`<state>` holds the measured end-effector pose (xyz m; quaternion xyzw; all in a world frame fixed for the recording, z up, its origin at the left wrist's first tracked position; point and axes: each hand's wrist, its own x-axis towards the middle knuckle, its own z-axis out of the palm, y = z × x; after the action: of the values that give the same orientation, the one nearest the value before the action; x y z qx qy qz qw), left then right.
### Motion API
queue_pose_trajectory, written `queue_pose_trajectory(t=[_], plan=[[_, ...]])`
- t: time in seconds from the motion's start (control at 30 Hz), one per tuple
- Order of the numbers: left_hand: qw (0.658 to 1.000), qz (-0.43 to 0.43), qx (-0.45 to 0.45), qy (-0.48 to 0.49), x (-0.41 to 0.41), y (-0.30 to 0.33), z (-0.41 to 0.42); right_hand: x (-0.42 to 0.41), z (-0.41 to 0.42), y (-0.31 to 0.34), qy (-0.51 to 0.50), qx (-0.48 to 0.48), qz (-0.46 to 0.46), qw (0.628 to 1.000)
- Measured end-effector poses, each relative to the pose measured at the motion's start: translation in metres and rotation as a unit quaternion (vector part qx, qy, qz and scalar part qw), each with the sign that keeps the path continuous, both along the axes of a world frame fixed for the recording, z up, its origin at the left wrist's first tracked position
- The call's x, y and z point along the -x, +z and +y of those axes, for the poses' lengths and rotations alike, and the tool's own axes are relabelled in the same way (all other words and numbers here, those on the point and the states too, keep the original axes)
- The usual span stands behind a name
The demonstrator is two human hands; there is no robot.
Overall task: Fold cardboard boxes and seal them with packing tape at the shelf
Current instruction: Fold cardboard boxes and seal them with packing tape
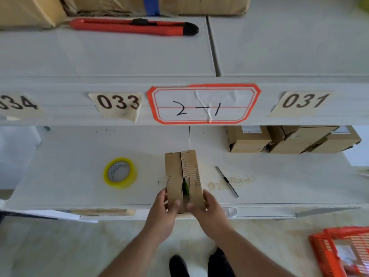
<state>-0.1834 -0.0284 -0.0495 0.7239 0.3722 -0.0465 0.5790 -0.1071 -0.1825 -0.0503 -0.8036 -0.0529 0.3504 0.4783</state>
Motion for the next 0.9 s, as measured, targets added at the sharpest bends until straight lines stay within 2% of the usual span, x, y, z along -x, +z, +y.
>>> queue_pose_trajectory(t=[0.03, 0.1, 0.2, 0.27, 0.37, 0.43, 0.5, 0.53, 0.57, 0.63, 0.67, 0.7, 0.8, 0.83, 0.9], plan=[[1.000, -0.006, 0.007, -0.006, 0.000, 0.000, -0.001, 0.000, -0.001, -0.001, 0.007, -0.021, 0.026, 0.999], [1.000, -0.009, 0.024, -0.011, -0.001, 0.004, -0.003, 0.002, -0.004, 0.000, 0.013, -0.031, -0.002, 0.999], [0.988, -0.045, 0.140, 0.035, -0.005, 0.001, 0.001, 0.008, -0.011, 0.008, 0.049, 0.062, -0.138, 0.987], [0.966, -0.070, 0.240, 0.068, -0.011, 0.003, 0.002, 0.013, -0.012, 0.020, 0.100, 0.151, -0.258, 0.949], [0.947, -0.044, 0.302, 0.101, -0.016, -0.005, 0.002, 0.024, -0.002, 0.026, 0.175, 0.198, -0.396, 0.880], [0.938, -0.003, 0.320, 0.134, -0.012, -0.022, 0.006, 0.027, 0.008, 0.016, 0.213, 0.231, -0.400, 0.861], [0.910, 0.016, 0.360, 0.206, -0.004, -0.035, 0.017, 0.029, 0.018, 0.004, 0.240, 0.268, -0.354, 0.863], [0.907, 0.022, 0.358, 0.221, -0.002, -0.036, 0.021, 0.029, 0.021, 0.003, 0.255, 0.275, -0.341, 0.862], [0.918, 0.032, 0.325, 0.226, 0.000, -0.038, 0.025, 0.029, 0.023, -0.001, 0.271, 0.276, -0.338, 0.858], [0.960, 0.057, 0.192, 0.195, -0.001, -0.037, 0.024, 0.022, 0.024, 0.000, 0.311, 0.270, -0.307, 0.858], [0.982, 0.059, 0.097, 0.152, -0.002, -0.036, 0.021, 0.019, 0.022, 0.002, 0.309, 0.251, -0.304, 0.866], [0.993, 0.047, 0.030, 0.108, -0.003, -0.033, 0.017, 0.016, 0.019, 0.004, 0.285, 0.226, -0.312, 0.878], [1.000, 0.014, 0.008, 0.001, -0.008, -0.030, 0.004, 0.001, 0.005, 0.005, 0.113, 0.190, -0.307, 0.926], [1.000, 0.015, 0.011, -0.020, -0.010, -0.030, 0.000, -0.007, -0.003, -0.001, 0.050, 0.198, -0.271, 0.941], [0.999, 0.013, 0.017, -0.030, -0.011, -0.035, -0.004, -0.022, -0.017, -0.012, -0.022, 0.184, -0.132, 0.974]])
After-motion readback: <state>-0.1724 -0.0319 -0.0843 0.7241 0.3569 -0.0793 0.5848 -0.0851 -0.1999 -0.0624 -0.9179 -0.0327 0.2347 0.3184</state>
